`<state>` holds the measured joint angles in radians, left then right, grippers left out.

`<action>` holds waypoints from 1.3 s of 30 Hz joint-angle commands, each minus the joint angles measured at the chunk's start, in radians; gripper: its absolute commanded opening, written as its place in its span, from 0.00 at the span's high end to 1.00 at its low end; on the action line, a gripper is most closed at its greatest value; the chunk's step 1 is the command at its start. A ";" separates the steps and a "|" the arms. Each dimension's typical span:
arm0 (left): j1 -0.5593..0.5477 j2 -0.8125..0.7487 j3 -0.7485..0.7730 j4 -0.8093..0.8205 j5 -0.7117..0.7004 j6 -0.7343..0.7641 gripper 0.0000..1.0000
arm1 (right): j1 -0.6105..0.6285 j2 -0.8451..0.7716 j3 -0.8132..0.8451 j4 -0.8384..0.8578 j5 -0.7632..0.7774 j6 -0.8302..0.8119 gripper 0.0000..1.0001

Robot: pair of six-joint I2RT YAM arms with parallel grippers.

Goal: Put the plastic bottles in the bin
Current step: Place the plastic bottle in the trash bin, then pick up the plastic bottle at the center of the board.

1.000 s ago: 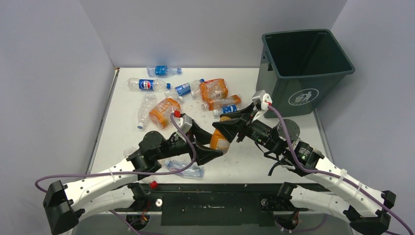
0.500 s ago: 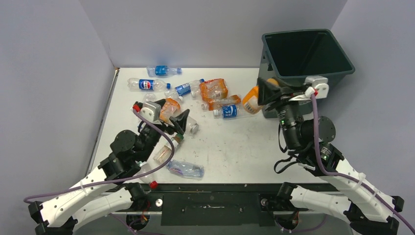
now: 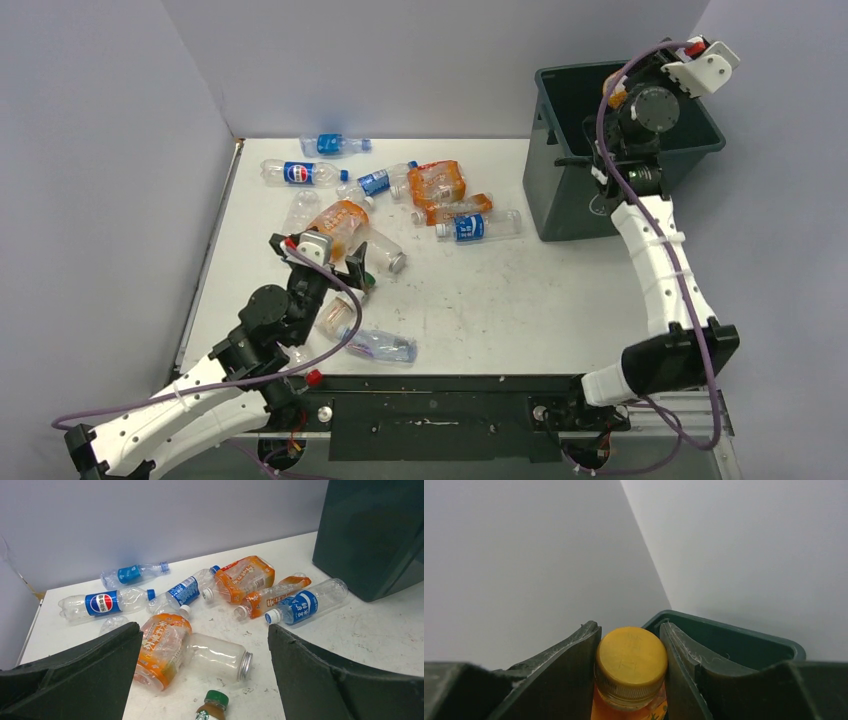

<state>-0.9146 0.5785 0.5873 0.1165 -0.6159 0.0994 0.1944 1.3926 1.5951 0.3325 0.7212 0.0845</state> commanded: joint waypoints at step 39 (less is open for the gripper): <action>-0.025 0.107 0.066 -0.049 -0.077 0.046 0.04 | 0.472 -0.026 -0.654 -0.032 -0.850 0.435 0.03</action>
<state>-0.9291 0.6907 0.6281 0.0257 -0.6640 0.1177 0.6292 1.3006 1.0359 0.3107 0.0544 0.5045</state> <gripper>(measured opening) 0.960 0.966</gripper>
